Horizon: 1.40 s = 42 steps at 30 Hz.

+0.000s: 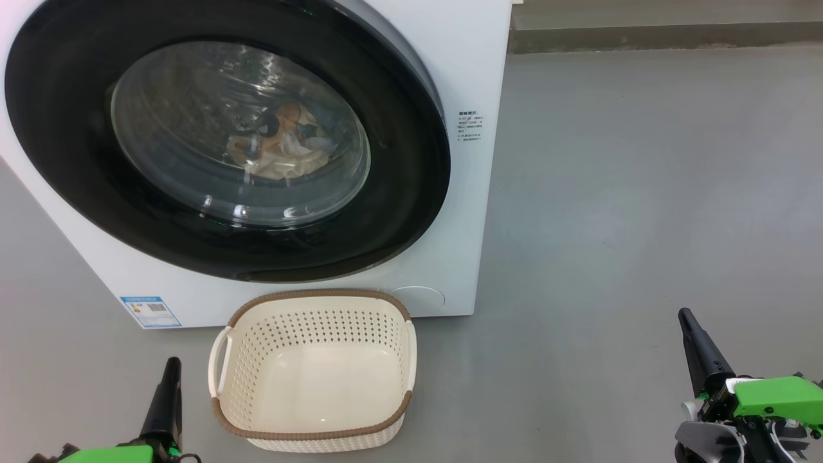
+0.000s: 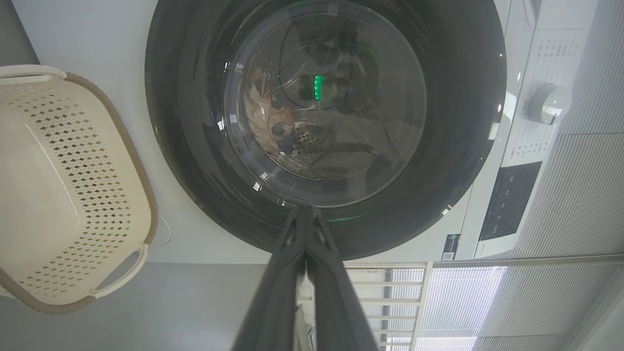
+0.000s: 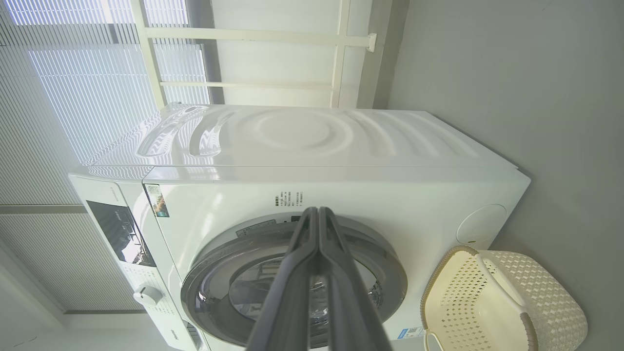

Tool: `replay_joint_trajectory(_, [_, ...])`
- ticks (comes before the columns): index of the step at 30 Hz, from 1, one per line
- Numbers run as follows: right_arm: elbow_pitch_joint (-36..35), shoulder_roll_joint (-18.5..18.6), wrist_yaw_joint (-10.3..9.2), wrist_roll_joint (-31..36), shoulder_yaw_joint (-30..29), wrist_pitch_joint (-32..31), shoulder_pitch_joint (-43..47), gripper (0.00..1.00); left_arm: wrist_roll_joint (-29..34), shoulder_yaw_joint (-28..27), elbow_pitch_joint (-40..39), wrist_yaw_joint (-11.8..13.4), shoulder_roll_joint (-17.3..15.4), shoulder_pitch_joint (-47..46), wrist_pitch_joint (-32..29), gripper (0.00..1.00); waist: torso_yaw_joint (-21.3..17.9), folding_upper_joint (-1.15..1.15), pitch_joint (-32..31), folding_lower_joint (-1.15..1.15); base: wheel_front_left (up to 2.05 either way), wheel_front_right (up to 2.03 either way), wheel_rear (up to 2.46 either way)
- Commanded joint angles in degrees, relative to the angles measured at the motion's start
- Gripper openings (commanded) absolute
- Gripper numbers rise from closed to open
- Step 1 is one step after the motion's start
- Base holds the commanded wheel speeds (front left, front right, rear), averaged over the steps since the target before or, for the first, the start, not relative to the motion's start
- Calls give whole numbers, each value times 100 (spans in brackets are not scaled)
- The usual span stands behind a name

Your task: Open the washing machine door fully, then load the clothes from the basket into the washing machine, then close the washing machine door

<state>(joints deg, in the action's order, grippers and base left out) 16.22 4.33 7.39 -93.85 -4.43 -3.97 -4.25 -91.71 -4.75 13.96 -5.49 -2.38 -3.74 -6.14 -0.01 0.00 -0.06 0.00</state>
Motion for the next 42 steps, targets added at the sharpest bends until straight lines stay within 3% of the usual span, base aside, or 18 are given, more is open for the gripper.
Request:
replay_joint_trajectory(1, [-179,101,10,-111,114,6,-249,0,-39,-188,-179,-5,-50,-256,-36,0,0,0,0,0,0,0,0])
replay_joint_trajectory(42, [-183,132,10,-147,156,39,-246,0,-39,-188,-179,-5,-50,-255,-36,0,0,0,0,0,0,0,0])
